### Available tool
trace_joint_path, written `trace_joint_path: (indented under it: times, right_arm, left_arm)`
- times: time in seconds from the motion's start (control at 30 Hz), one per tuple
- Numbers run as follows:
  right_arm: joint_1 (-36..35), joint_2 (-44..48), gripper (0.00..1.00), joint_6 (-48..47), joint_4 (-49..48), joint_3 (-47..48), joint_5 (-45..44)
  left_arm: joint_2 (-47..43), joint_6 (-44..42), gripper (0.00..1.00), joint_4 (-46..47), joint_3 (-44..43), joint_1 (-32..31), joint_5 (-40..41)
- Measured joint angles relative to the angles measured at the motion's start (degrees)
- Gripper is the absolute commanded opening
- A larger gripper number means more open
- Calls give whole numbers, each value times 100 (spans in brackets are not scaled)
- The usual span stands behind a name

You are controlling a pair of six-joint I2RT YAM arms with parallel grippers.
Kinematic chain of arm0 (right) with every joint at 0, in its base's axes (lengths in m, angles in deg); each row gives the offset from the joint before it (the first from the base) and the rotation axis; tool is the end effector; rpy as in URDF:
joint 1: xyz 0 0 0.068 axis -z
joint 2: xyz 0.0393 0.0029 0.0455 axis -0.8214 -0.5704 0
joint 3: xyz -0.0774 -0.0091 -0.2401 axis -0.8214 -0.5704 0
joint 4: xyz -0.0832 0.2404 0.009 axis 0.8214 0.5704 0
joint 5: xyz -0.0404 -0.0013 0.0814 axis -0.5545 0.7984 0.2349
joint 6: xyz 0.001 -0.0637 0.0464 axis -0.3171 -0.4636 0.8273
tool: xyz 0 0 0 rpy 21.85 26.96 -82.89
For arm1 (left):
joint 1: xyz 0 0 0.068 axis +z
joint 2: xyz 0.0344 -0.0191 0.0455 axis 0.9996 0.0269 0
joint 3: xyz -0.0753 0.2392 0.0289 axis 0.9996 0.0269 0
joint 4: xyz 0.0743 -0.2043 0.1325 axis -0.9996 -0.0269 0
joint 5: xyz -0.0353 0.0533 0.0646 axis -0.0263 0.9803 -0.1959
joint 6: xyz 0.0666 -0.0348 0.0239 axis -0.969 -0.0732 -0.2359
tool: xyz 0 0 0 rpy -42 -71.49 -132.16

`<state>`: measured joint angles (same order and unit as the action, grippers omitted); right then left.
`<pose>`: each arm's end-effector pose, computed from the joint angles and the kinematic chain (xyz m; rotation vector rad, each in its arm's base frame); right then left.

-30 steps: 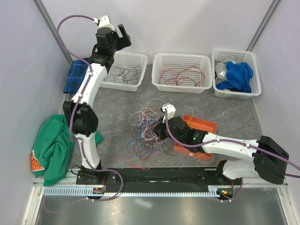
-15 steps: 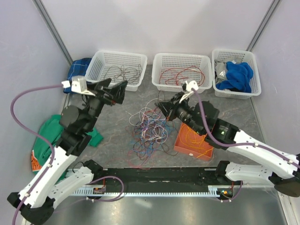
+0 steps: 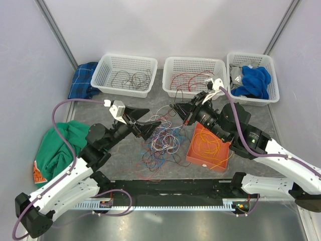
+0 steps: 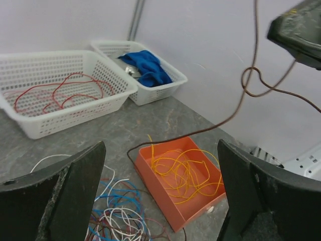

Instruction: Untangle the cables

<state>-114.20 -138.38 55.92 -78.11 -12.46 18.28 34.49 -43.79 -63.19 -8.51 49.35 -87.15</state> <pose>0.1400 0.2025 0.4378 -0.2482 1.5777 1.0142 0.1612 -0.1478 0.3321 0.3826 1.3874 -1.0179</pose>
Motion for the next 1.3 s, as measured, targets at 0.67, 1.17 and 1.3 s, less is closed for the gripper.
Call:
trace_joint_path:
  times: [0.67,1.17,1.3]
  right_arm:
    - [0,-81,0,188,225,271,343]
    - [-2,1154,73,15,498,-297,-522]
    - [0,1453,72,-33,555,-649,-826]
  left_arm:
    - [1128,-498,2,911,-101,-599,-538]
    - [1390,-881,2,-1694,-2669,-601,1158]
    - [1405,-1034,2,-2229,-3504,-601,1384]
